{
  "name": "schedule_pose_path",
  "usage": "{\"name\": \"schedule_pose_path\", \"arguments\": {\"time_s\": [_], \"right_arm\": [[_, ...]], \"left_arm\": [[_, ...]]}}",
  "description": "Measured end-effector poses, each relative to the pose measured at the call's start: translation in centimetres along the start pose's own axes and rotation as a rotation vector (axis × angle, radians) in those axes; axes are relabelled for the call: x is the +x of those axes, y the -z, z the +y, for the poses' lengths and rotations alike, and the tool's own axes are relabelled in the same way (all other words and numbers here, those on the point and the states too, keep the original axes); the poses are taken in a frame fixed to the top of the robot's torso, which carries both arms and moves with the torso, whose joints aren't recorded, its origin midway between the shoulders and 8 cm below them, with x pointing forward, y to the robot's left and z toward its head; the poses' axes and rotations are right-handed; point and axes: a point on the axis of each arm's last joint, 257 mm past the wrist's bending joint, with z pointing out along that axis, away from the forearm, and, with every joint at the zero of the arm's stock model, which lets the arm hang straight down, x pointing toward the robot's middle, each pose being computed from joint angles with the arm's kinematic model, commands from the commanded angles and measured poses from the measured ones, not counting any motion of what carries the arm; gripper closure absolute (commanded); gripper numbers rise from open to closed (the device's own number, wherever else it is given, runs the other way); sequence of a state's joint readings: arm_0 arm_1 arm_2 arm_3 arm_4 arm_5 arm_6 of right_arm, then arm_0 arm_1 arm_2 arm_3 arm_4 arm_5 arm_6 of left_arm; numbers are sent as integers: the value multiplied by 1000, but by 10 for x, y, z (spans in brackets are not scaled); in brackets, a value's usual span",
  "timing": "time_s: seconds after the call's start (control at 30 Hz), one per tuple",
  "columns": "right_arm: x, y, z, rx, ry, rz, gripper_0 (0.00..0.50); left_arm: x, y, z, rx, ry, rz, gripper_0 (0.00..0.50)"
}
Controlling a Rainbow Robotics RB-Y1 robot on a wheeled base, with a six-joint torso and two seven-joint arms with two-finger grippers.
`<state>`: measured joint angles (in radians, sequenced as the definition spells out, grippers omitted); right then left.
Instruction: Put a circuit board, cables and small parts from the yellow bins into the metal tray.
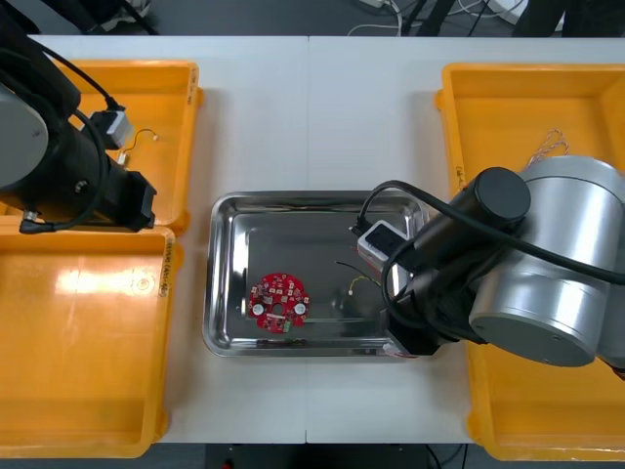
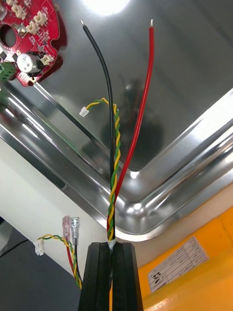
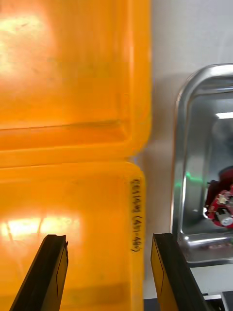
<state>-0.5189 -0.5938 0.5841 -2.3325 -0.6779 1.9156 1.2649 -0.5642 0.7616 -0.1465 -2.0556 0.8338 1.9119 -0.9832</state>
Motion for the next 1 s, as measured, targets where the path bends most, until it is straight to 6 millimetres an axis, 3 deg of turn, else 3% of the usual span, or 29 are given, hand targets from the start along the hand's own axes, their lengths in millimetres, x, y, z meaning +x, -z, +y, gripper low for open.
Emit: {"name": "schedule_pose_path", "arguments": {"time_s": [0.13, 0.3, 0.47, 0.57, 0.73, 1.0], "right_arm": [[-4, -5, -6, 20, 144, 2, 500], [-5, -9, -13, 39, 178, 10, 500], [-6, -14, -20, 65, 375, 26, 500], [-8, -20, -22, 91, 378, 37, 500], [-11, -31, -19, 102, 457, 58, 500], [-26, -49, -12, 84, 486, 13, 500]], "left_arm": [[-5, -2, 20, -13, 23, 14, 0], [-8, -4, 43, -28, -3, 35, 0], [-11, -4, 64, -28, -76, 50, 0], [-12, -6, 74, -22, -105, 62, 0], [-11, -13, 85, -17, -102, 94, 0], [-36, -19, 92, 12, -232, 53, 0]]}}
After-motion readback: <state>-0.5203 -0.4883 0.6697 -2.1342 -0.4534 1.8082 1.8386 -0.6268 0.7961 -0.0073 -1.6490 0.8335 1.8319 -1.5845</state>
